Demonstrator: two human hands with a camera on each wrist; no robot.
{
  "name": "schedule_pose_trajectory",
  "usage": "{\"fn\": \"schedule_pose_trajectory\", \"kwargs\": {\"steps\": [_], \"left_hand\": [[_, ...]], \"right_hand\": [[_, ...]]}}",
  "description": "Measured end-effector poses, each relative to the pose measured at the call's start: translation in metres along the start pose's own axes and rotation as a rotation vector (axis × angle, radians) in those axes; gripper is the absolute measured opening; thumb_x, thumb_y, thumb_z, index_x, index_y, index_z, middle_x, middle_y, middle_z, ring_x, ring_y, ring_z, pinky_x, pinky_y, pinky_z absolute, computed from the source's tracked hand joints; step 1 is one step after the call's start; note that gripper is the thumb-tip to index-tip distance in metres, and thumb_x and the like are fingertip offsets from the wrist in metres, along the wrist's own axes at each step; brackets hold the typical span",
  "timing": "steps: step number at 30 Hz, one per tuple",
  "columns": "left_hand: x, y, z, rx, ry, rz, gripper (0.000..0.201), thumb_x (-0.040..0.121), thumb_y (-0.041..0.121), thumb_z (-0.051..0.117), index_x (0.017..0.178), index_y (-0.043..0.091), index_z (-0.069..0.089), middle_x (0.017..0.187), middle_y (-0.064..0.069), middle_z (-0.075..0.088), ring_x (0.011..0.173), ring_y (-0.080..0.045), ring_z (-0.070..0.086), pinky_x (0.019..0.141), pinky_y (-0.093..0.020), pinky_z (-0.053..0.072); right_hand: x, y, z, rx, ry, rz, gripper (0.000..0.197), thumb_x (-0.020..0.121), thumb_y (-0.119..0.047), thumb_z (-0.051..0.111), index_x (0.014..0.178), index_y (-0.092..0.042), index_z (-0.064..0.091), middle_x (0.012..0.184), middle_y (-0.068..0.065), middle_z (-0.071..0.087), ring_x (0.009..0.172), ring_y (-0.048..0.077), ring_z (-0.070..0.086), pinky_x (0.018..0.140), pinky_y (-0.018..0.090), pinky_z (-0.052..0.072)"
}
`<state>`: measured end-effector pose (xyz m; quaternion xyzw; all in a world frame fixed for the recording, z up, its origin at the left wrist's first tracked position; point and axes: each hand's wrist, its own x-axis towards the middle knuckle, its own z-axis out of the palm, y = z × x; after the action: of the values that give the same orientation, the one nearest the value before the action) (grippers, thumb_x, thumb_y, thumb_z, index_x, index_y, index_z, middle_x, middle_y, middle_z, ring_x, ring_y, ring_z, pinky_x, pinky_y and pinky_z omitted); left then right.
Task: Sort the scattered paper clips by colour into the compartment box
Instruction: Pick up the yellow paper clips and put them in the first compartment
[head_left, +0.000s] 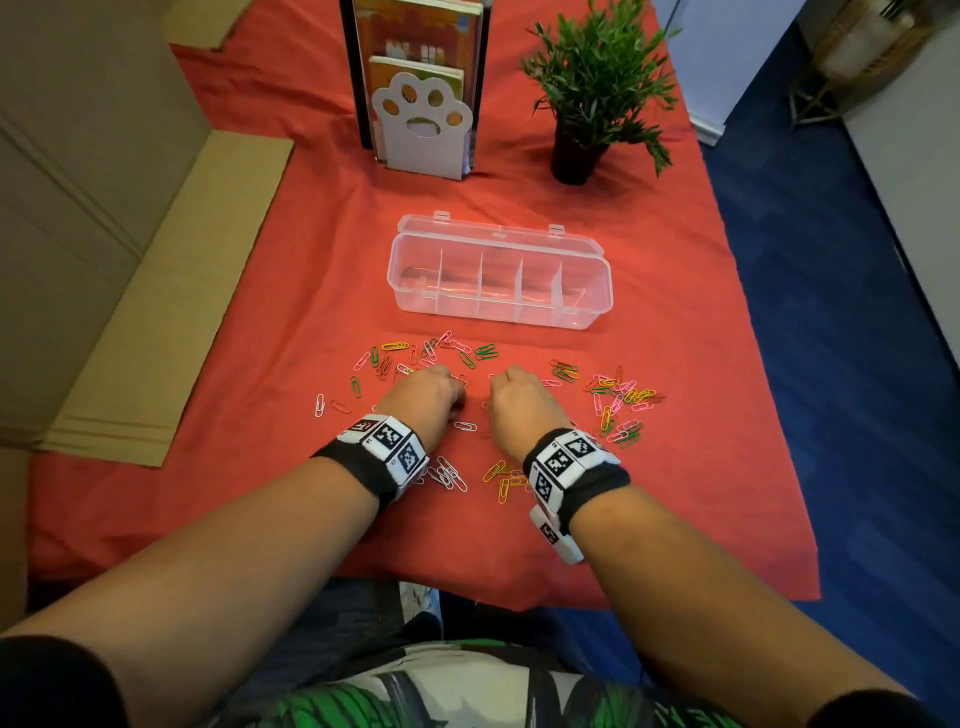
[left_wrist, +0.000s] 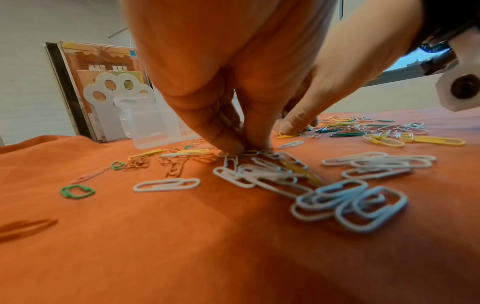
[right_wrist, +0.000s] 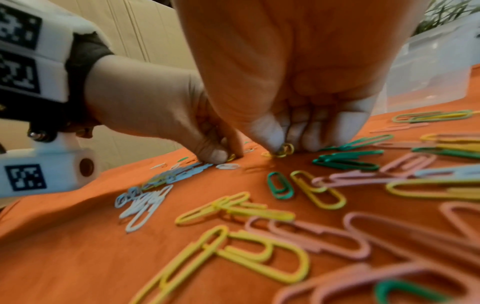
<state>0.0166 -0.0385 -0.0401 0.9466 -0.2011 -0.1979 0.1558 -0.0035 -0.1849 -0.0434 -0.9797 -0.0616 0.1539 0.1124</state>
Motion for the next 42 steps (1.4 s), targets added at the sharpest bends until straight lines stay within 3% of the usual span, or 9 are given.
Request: {"fn": "schedule_pose_trajectory", "kwargs": {"steps": [7, 14, 19, 24, 28, 32, 35, 40, 42], "left_hand": [[0.001, -0.014, -0.005, 0.030, 0.042, -0.069, 0.017, 0.086, 0.015, 0.056, 0.099, 0.016, 0.068, 0.106, -0.007, 0.062, 0.099, -0.027, 0.059, 0.081, -0.028, 0.047], [0.000, -0.011, -0.011, 0.096, -0.056, -0.009, 0.024, 0.089, 0.023, 0.053, 0.109, 0.019, 0.067, 0.112, -0.007, 0.056, 0.104, -0.027, 0.058, 0.085, -0.033, 0.049], [-0.006, 0.005, -0.015, 0.359, -0.024, 0.064, 0.020, 0.090, 0.009, 0.045, 0.101, 0.010, 0.061, 0.102, -0.008, 0.052, 0.094, -0.031, 0.062, 0.062, -0.036, 0.040], [-0.006, 0.008, -0.016, 0.371, -0.020, 0.089, 0.023, 0.092, 0.004, 0.037, 0.108, 0.005, 0.054, 0.108, -0.011, 0.052, 0.101, -0.031, 0.058, 0.072, -0.040, 0.048], [0.002, -0.007, -0.019, -0.094, 0.089, -0.079, 0.017, 0.092, 0.015, 0.044, 0.101, 0.009, 0.057, 0.103, -0.010, 0.060, 0.096, -0.028, 0.058, 0.081, -0.033, 0.043], [0.008, -0.027, -0.029, -0.830, 0.199, -0.315, 0.019, 0.092, 0.004, 0.043, 0.089, 0.020, 0.054, 0.073, -0.001, 0.057, 0.061, -0.014, 0.057, 0.064, -0.026, 0.048], [0.011, -0.036, -0.045, -1.226, 0.259, -0.471, 0.031, 0.092, -0.006, 0.033, 0.084, 0.013, 0.056, 0.067, -0.004, 0.047, 0.039, 0.000, 0.053, 0.043, -0.015, 0.049], [0.013, -0.046, -0.067, -1.562, 0.324, -0.563, 0.031, 0.091, -0.003, 0.026, 0.075, 0.009, 0.049, 0.070, -0.005, 0.045, 0.060, -0.017, 0.049, 0.042, -0.018, 0.052], [0.014, -0.048, -0.071, -1.621, 0.335, -0.588, 0.030, 0.087, -0.005, 0.024, 0.074, 0.009, 0.048, 0.070, -0.006, 0.045, 0.061, -0.018, 0.048, 0.044, -0.020, 0.054]], "right_hand": [[-0.003, 0.018, -0.018, 0.411, -0.009, 0.187, 0.024, 0.089, -0.003, 0.043, 0.103, -0.008, 0.062, 0.108, 0.017, 0.062, 0.097, 0.031, 0.060, 0.080, 0.026, 0.043], [0.000, -0.001, -0.008, 0.132, -0.064, 0.106, 0.020, 0.088, -0.012, 0.053, 0.104, 0.000, 0.060, 0.113, 0.019, 0.052, 0.101, 0.036, 0.058, 0.088, 0.034, 0.045], [-0.003, -0.018, -0.005, -0.133, -0.050, 0.011, 0.030, 0.086, 0.004, 0.042, 0.114, 0.002, 0.050, 0.115, 0.019, 0.051, 0.101, 0.037, 0.061, 0.084, 0.042, 0.051], [0.004, -0.018, 0.001, -0.239, -0.066, 0.002, 0.033, 0.088, 0.004, 0.032, 0.117, 0.006, 0.047, 0.116, 0.020, 0.049, 0.103, 0.036, 0.059, 0.083, 0.043, 0.051], [0.015, -0.004, 0.000, -0.081, -0.201, 0.035, 0.029, 0.089, -0.007, 0.039, 0.114, 0.002, 0.051, 0.116, 0.017, 0.053, 0.108, 0.031, 0.052, 0.091, 0.035, 0.044], [0.008, 0.016, -0.020, 0.673, -0.125, 0.279, 0.019, 0.087, -0.004, 0.046, 0.078, -0.019, 0.052, 0.076, 0.000, 0.055, 0.064, 0.015, 0.051, 0.056, 0.024, 0.041], [0.002, 0.036, -0.026, 1.184, -0.052, 0.438, 0.025, 0.088, 0.006, 0.040, 0.089, -0.015, 0.053, 0.070, -0.001, 0.046, 0.054, 0.009, 0.041, 0.046, 0.019, 0.038], [-0.004, 0.073, -0.040, 1.734, 0.112, 0.604, 0.021, 0.090, -0.002, 0.040, 0.077, -0.007, 0.055, 0.065, 0.003, 0.046, 0.056, 0.012, 0.046, 0.050, 0.021, 0.047], [-0.001, 0.085, -0.040, 1.717, 0.148, 0.695, 0.023, 0.091, -0.012, 0.043, 0.070, -0.011, 0.051, 0.060, 0.000, 0.044, 0.048, 0.010, 0.043, 0.044, 0.019, 0.041]]}}
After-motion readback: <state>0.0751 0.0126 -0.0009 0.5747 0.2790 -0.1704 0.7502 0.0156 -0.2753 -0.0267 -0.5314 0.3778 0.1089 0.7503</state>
